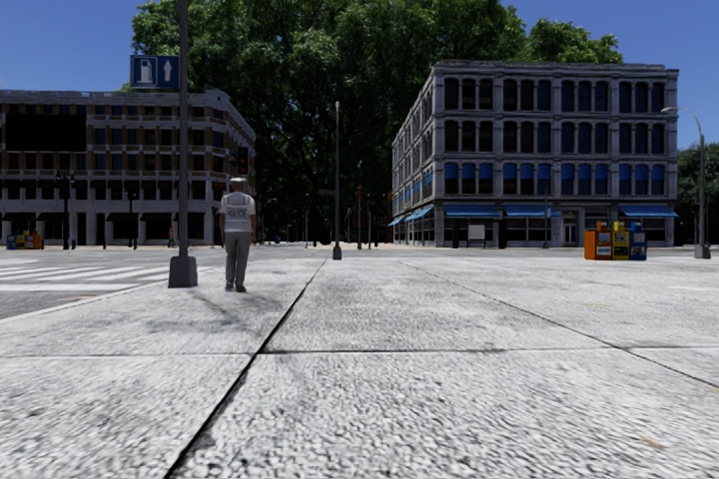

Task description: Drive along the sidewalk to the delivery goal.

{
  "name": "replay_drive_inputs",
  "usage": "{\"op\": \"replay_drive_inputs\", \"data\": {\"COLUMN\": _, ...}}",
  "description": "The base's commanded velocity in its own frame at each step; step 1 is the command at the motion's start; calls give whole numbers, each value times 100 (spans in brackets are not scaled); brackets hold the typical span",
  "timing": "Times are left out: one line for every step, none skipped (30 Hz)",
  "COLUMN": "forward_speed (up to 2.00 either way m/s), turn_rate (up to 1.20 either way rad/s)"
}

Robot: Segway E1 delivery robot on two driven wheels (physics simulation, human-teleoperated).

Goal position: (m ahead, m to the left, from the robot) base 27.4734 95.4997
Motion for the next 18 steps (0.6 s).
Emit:
{"op": "replay_drive_inputs", "data": {"forward_speed": 200, "turn_rate": 0}}
{"op": "replay_drive_inputs", "data": {"forward_speed": 200, "turn_rate": 0}}
{"op": "replay_drive_inputs", "data": {"forward_speed": 200, "turn_rate": 0}}
{"op": "replay_drive_inputs", "data": {"forward_speed": 200, "turn_rate": 0}}
{"op": "replay_drive_inputs", "data": {"forward_speed": 200, "turn_rate": 0}}
{"op": "replay_drive_inputs", "data": {"forward_speed": 200, "turn_rate": 0}}
{"op": "replay_drive_inputs", "data": {"forward_speed": 200, "turn_rate": 0}}
{"op": "replay_drive_inputs", "data": {"forward_speed": 200, "turn_rate": 0}}
{"op": "replay_drive_inputs", "data": {"forward_speed": 200, "turn_rate": 0}}
{"op": "replay_drive_inputs", "data": {"forward_speed": 200, "turn_rate": 0}}
{"op": "replay_drive_inputs", "data": {"forward_speed": 200, "turn_rate": 0}}
{"op": "replay_drive_inputs", "data": {"forward_speed": 200, "turn_rate": 0}}
{"op": "replay_drive_inputs", "data": {"forward_speed": 200, "turn_rate": 0}}
{"op": "replay_drive_inputs", "data": {"forward_speed": 200, "turn_rate": 0}}
{"op": "replay_drive_inputs", "data": {"forward_speed": 200, "turn_rate": 0}}
{"op": "replay_drive_inputs", "data": {"forward_speed": 200, "turn_rate": 0}}
{"op": "replay_drive_inputs", "data": {"forward_speed": 200, "turn_rate": 0}}
{"op": "replay_drive_inputs", "data": {"forward_speed": 200, "turn_rate": 0}}
